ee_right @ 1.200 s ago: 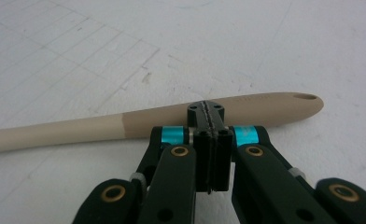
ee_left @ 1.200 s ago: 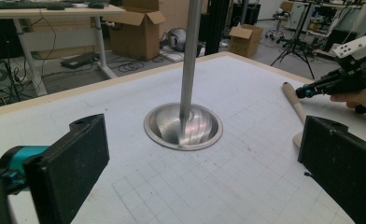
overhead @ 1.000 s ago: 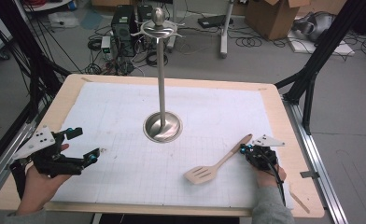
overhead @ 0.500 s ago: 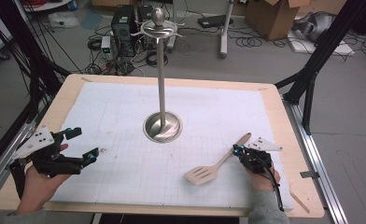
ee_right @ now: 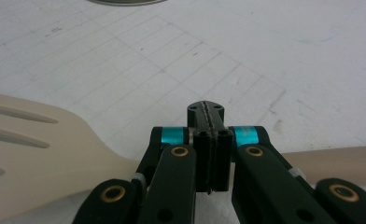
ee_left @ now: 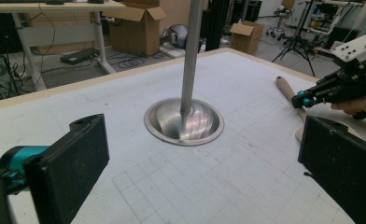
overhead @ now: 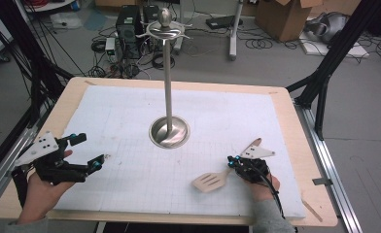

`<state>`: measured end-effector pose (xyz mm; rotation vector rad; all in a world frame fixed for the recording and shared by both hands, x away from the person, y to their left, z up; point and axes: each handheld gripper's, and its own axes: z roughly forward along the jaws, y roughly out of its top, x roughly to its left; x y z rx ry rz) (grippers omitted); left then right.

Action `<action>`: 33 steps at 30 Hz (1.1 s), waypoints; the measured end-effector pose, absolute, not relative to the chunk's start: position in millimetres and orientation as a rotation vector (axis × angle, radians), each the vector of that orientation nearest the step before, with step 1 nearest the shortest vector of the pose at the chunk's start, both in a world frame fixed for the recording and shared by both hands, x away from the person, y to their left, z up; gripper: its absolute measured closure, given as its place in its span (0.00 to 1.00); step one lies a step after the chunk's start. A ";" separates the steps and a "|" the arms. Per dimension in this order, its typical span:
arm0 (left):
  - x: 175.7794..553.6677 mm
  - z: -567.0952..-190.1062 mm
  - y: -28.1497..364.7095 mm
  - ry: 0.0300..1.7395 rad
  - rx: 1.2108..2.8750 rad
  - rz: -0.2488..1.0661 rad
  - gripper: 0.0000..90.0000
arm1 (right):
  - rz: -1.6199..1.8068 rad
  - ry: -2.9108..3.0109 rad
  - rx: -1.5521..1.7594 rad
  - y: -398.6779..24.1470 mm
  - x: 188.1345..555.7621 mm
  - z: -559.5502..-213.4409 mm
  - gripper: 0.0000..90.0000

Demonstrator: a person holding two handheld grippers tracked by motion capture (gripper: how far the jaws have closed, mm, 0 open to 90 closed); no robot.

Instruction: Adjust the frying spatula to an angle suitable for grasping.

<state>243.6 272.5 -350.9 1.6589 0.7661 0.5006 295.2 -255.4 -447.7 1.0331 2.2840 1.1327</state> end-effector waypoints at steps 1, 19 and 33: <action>243.7 -351.2 272.2 0.765 1.661 0.498 0.03 | 1.122 2.289 1.029 -253.7 295.6 -447.9 1.00; 243.9 -352.7 272.4 0.768 1.669 0.498 0.03 | 1.059 2.348 1.005 -250.6 290.2 -448.5 1.00; 243.6 -352.0 274.4 0.769 1.663 0.501 0.03 | 1.071 2.345 0.996 -258.6 276.3 -448.3 1.00</action>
